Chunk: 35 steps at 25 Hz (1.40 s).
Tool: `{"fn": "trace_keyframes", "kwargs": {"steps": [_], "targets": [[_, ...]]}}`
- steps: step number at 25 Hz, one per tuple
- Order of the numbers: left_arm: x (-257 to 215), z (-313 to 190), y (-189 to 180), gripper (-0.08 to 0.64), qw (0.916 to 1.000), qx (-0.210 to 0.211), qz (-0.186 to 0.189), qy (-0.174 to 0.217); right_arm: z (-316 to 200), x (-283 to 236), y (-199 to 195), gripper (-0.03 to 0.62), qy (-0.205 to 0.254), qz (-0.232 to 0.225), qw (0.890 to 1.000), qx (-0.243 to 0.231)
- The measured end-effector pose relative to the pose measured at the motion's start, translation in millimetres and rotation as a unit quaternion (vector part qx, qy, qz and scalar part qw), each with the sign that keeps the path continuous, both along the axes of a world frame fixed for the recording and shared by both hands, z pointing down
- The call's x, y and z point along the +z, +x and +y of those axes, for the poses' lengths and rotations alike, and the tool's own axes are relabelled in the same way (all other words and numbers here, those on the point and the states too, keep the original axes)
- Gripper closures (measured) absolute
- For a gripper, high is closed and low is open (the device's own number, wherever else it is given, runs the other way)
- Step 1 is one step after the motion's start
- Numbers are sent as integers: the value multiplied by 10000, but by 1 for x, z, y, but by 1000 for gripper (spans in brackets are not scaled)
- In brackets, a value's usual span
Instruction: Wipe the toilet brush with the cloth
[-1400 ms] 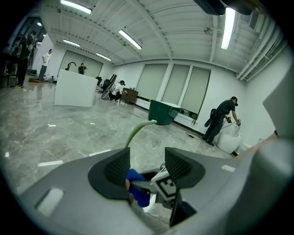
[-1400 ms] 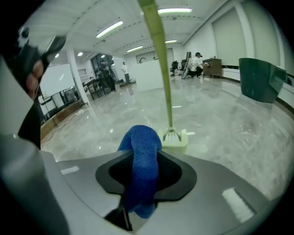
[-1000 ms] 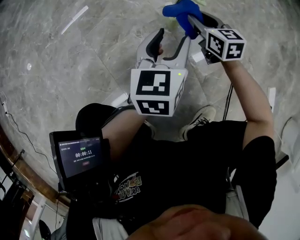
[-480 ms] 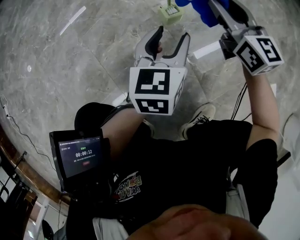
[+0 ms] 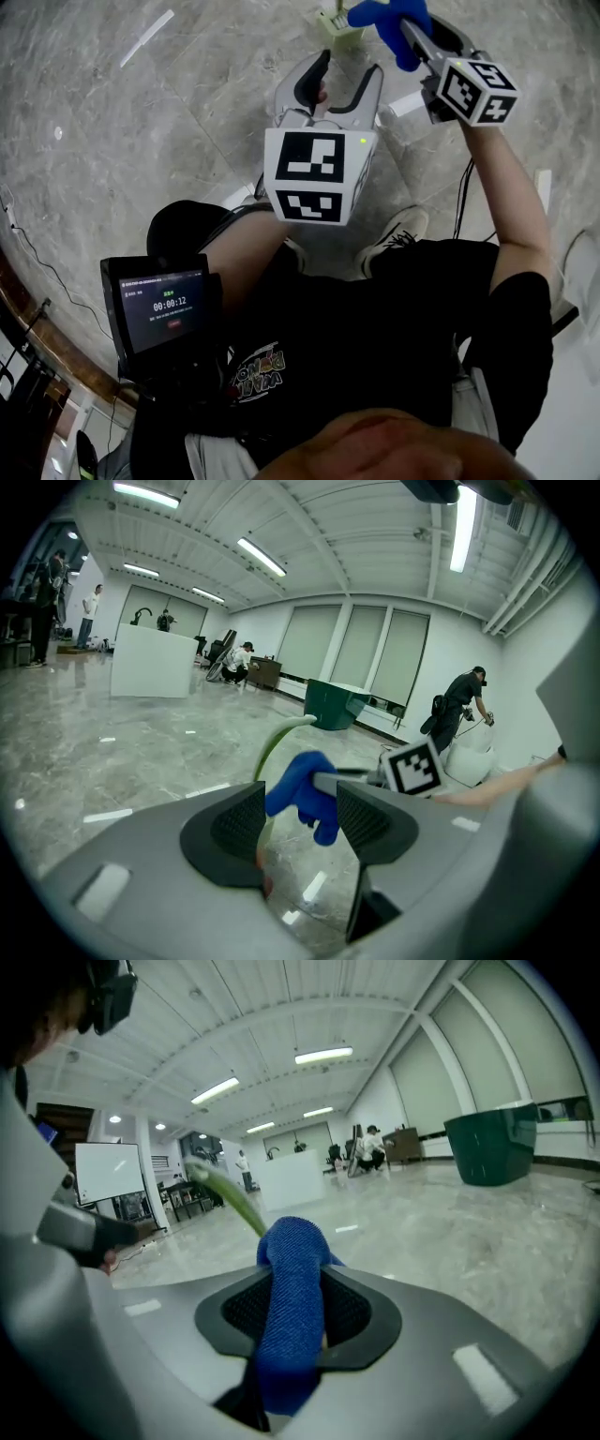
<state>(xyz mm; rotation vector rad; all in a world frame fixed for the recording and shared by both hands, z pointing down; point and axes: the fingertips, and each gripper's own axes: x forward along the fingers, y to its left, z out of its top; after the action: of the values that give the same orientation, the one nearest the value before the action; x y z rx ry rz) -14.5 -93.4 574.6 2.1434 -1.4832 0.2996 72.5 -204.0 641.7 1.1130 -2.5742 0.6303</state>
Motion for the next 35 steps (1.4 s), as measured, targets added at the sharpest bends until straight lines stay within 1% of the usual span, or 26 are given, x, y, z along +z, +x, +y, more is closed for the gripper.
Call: {"fn": "trace_keyframes", "kwargs": {"steps": [2, 4, 7, 8, 9, 11, 12, 14, 17, 19, 21, 23, 26, 28, 31, 33, 35], "targets": [[-2, 1, 1, 321, 10000, 14, 16, 27, 17, 41, -3, 469, -441, 223, 9988, -72], [-3, 2, 1, 322, 10000, 13, -3, 74, 40, 64, -17, 469, -721, 334, 9962, -362], [-3, 1, -2, 322, 10000, -22, 20, 71, 71, 80, -55, 469, -886, 404, 9912, -892], [-4, 1, -3, 322, 10000, -28, 42, 64, 75, 83, -69, 469, -882, 418, 9905, -971], [-5, 1, -2, 322, 10000, -27, 62, 67, 74, 85, -81, 469, -860, 421, 9908, -952], [-7, 1, -1, 322, 9999, -15, 88, 79, 58, 91, -99, 469, -865, 362, 9936, -623], [-7, 2, -1, 335, 9999, -11, 92, 80, 48, 93, -106, 469, -925, 272, 9946, -394], [-7, 1, -4, 327, 9999, -40, 60, 131, 33, 98, -114, 469, -1096, 88, 9939, 75], [-19, -4, -20, 328, 9990, -253, 6, 361, 17, 109, -113, 469, -1382, -107, 9875, 746], [-19, -5, -30, 328, 9989, -388, 115, 252, 9, 117, -108, 469, -1561, -214, 9813, 1109], [-11, -2, -32, 328, 9989, -422, 199, 42, 3, 123, -101, 469, -1703, -324, 9758, 1331], [-4, 3, -26, 328, 9993, -326, 192, -73, 1, 123, -99, 469, -1747, -416, 9750, 1311], [-1, 6, -15, 328, 9996, -156, 223, -110, 0, 109, -103, 469, -1627, -555, 9793, 1071], [-3, 6, -12, 327, 9995, -143, 254, -94, -1, 96, -103, 469, -1605, -768, 9784, 1057], [-3, 4, -12, 327, 9994, -173, 285, -111, -4, 73, -95, 469, -1535, -1139, 9747, 1162], [-1, 3, -11, 327, 9994, -175, 276, -133, -4, 54, -90, 469, -1428, -1289, 9757, 1049], [0, 3, -12, 327, 9994, -177, 259, -129, -1, 34, -88, 469, -1303, -1398, 9781, 821]]}}
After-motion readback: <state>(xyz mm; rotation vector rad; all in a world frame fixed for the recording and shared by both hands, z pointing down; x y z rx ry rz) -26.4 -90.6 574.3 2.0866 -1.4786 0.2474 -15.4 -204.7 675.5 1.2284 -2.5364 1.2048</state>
